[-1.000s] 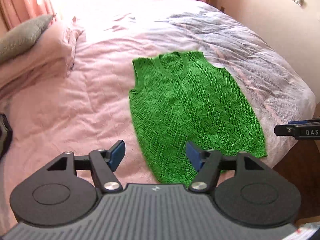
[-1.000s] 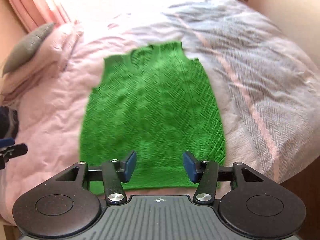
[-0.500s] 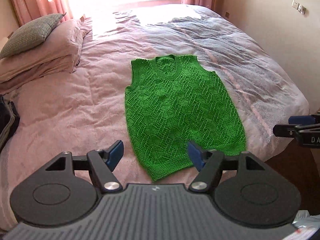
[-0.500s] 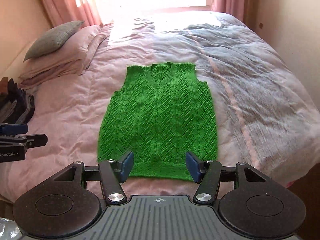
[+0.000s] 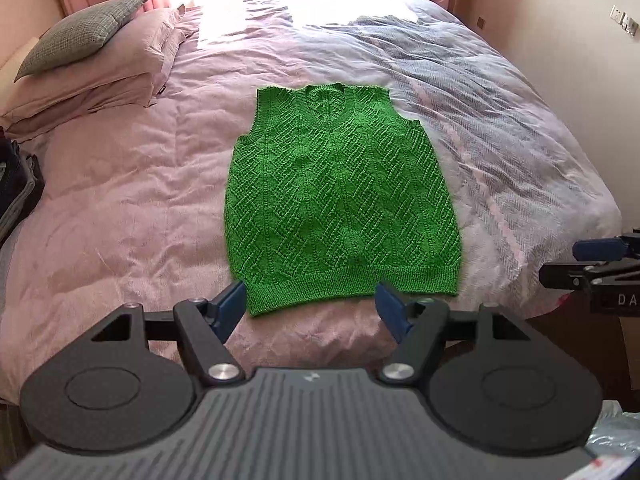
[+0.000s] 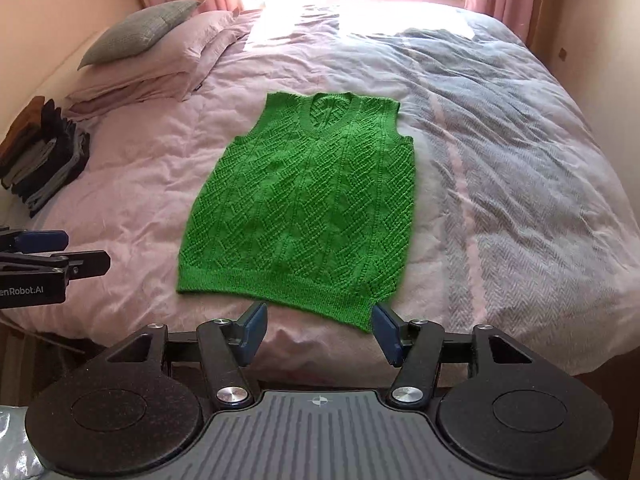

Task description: Fold clothes

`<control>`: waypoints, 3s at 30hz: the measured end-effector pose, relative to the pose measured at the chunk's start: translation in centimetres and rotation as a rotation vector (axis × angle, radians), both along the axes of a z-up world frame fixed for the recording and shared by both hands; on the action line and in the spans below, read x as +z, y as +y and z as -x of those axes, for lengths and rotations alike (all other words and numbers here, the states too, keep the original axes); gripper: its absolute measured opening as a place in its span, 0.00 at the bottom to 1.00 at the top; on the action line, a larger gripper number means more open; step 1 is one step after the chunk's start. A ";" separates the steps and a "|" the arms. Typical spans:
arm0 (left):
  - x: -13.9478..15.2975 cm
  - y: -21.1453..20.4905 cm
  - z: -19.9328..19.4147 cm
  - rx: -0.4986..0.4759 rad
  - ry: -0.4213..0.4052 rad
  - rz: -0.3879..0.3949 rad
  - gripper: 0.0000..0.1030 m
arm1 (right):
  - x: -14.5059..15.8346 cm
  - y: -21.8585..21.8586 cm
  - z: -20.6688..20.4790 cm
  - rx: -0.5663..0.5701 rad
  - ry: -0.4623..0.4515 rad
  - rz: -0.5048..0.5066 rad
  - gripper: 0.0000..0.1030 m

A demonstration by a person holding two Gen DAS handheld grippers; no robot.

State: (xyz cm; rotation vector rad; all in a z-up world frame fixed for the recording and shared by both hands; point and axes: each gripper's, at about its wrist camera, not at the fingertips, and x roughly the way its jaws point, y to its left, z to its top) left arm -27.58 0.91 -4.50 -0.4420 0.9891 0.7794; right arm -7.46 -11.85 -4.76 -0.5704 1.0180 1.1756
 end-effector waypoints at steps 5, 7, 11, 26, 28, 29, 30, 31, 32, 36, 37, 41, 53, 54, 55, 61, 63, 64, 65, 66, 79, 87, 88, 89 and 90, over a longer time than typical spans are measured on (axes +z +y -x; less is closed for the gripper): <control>-0.3 -0.9 -0.2 0.028 0.017 0.007 0.66 | -0.6 -0.5 0.0 0.046 0.017 0.014 0.53; -0.3 -1.1 -0.2 0.033 0.022 0.008 0.66 | -0.8 -0.6 0.0 0.059 0.018 0.019 0.53; -0.5 -1.4 -0.1 0.040 0.030 0.012 0.66 | -1.1 -0.5 -0.1 0.072 0.025 0.028 0.53; -0.5 0.8 0.2 0.016 0.035 0.014 0.67 | -1.3 1.4 1.1 0.082 0.022 0.043 0.53; -0.5 1.2 0.1 0.002 0.035 0.016 0.67 | -1.4 1.7 1.1 0.075 0.022 0.046 0.53; -0.5 1.4 0.1 -0.005 0.035 0.017 0.67 | -1.4 1.9 1.2 0.070 0.021 0.048 0.53; -0.5 1.6 0.1 -0.013 0.036 0.018 0.67 | -1.3 2.1 1.3 0.065 0.020 0.049 0.53; -0.5 1.8 0.1 -0.020 0.037 0.018 0.68 | -1.3 2.2 1.4 0.060 0.019 0.050 0.53; -0.5 2.0 0.1 -0.028 0.037 0.020 0.68 | -1.4 2.3 1.4 0.055 0.018 0.051 0.53; -0.5 2.8 0.0 -0.063 0.038 0.022 0.68 | -1.4 2.8 1.7 0.027 0.020 0.056 0.53; -0.6 3.1 0.0 -0.073 0.038 0.023 0.68 | -1.4 2.9 1.8 0.017 0.020 0.058 0.53; -0.6 4.1 0.2 -0.118 0.032 0.022 0.68 | -1.4 3.5 2.3 -0.023 0.016 0.059 0.53; 0.1 8.6 1.3 -0.259 0.004 0.005 0.68 | -0.3 6.0 5.6 -0.154 -0.016 0.036 0.53; 0.2 8.9 1.4 -0.271 0.002 0.004 0.68 | -0.2 6.2 5.9 -0.166 -0.017 0.036 0.53; 0.1 9.3 1.4 -0.285 0.002 0.004 0.68 | -0.2 6.4 6.2 -0.180 -0.018 0.035 0.53; 0.1 11.3 2.0 -0.377 0.010 0.004 0.68 | 0.1 7.3 7.9 -0.279 -0.011 0.033 0.53; -0.1 12.0 2.2 -0.397 0.012 0.006 0.68 | 0.0 7.7 8.5 -0.310 -0.006 0.034 0.53; -0.2 12.4 2.3 -0.402 0.014 0.007 0.68 | -0.1 7.9 8.7 -0.321 -0.001 0.034 0.53; -0.3 12.8 2.4 -0.404 0.015 0.008 0.68 | -0.2 8.1 8.9 -0.330 0.003 0.037 0.53; -0.4 13.2 2.6 -0.403 0.014 0.011 0.68 | -0.2 8.3 9.1 -0.338 0.005 0.039 0.53; -3.2 17.3 2.0 -0.315 0.023 0.094 0.68 | -2.5 11.6 5.7 -0.353 0.034 0.059 0.53; -5.9 20.9 -1.7 -0.166 0.053 0.110 0.68 | -5.4 15.1 -2.1 -0.283 0.076 0.059 0.53; -6.3 21.5 -2.6 -0.146 0.054 0.115 0.68 | -5.7 15.6 -3.3 -0.269 0.080 0.055 0.53; -6.8 22.1 -3.4 -0.128 0.055 0.118 0.68 | -6.0 16.0 -4.4 -0.256 0.084 0.048 0.53; -7.3 22.6 -4.2 -0.110 0.058 0.117 0.68 | -6.5 16.5 -5.6 -0.242 0.088 0.043 0.53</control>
